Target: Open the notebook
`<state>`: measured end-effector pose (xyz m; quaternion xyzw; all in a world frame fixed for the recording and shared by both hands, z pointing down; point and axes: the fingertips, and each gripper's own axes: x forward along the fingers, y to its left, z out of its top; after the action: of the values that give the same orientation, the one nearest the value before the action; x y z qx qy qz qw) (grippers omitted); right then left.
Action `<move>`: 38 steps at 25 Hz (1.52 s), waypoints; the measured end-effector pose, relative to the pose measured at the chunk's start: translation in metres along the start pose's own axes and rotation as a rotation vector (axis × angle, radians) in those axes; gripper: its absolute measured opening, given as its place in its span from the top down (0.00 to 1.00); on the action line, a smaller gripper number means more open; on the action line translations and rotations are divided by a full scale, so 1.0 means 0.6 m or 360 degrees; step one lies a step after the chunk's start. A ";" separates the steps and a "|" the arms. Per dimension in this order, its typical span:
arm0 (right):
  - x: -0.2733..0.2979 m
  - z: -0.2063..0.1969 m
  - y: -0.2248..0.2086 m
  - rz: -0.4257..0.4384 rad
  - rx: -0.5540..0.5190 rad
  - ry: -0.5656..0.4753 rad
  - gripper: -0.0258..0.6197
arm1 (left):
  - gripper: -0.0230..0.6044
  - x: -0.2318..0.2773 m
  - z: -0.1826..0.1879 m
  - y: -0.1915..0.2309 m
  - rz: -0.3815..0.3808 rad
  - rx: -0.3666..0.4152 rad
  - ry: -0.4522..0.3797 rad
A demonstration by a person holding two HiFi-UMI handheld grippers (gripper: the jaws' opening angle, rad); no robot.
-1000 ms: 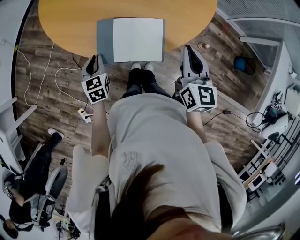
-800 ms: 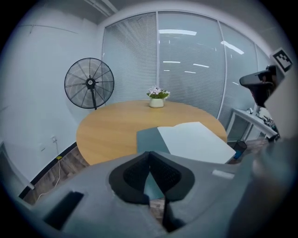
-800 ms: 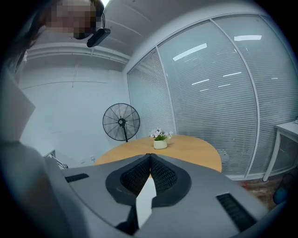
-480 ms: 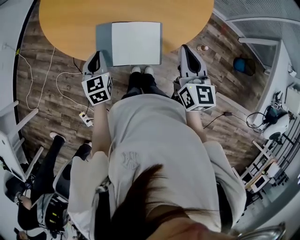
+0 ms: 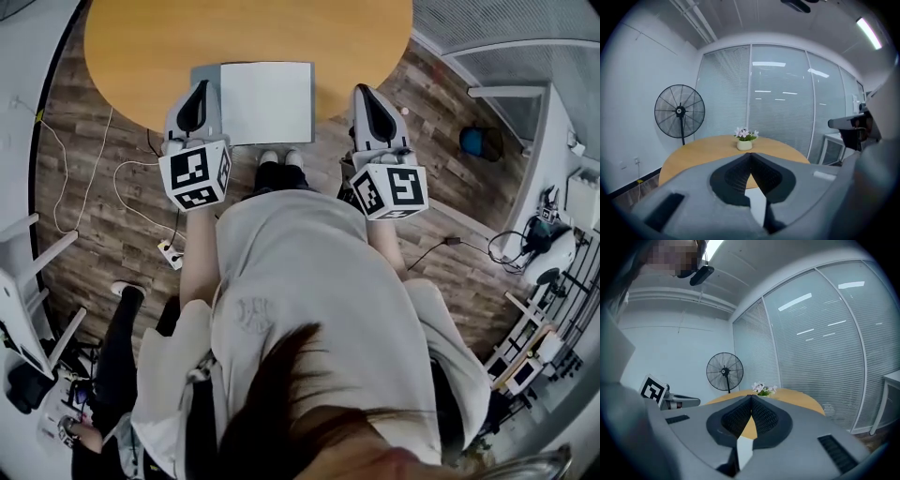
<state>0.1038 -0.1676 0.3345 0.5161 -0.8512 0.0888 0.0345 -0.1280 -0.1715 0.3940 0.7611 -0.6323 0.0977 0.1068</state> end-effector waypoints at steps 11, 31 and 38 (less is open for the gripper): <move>0.002 0.086 0.015 0.0076 0.0023 -0.0123 0.96 | 0.94 -0.024 0.141 -0.039 -0.0096 0.0047 -0.0276; -0.012 0.181 0.036 0.0181 -0.0065 -0.0313 0.96 | 0.94 -0.079 0.284 -0.123 -0.0208 0.0183 -0.0570; -0.001 0.178 0.034 0.0193 -0.0068 -0.0294 0.96 | 0.94 -0.071 0.276 -0.119 -0.0186 0.0142 -0.0554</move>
<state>0.0894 -0.1781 0.2269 0.4688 -0.8821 0.0247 -0.0385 -0.0634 -0.1665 0.2203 0.8059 -0.5910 -0.0139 -0.0327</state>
